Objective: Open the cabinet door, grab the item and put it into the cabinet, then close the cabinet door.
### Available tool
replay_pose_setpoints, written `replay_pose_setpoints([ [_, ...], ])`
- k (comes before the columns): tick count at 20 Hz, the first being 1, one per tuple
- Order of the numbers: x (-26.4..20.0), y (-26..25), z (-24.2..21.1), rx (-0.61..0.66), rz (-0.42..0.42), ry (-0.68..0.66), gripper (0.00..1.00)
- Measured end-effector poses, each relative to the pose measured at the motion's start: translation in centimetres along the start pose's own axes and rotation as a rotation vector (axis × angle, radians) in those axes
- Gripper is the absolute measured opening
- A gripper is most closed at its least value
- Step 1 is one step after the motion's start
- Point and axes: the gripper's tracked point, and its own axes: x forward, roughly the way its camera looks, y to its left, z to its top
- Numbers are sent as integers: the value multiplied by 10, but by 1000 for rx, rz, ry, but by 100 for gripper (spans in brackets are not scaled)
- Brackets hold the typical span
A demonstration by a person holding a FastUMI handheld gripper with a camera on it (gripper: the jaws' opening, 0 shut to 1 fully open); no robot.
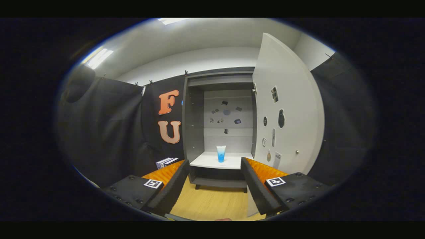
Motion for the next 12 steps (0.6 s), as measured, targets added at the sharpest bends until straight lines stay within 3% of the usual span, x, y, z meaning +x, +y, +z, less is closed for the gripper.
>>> replay_pose_setpoints([
  [8, -85, -52, 1, 17, 41, -3, 98],
  [12, -98, -113, 0, -1, -69, -13, 98],
])
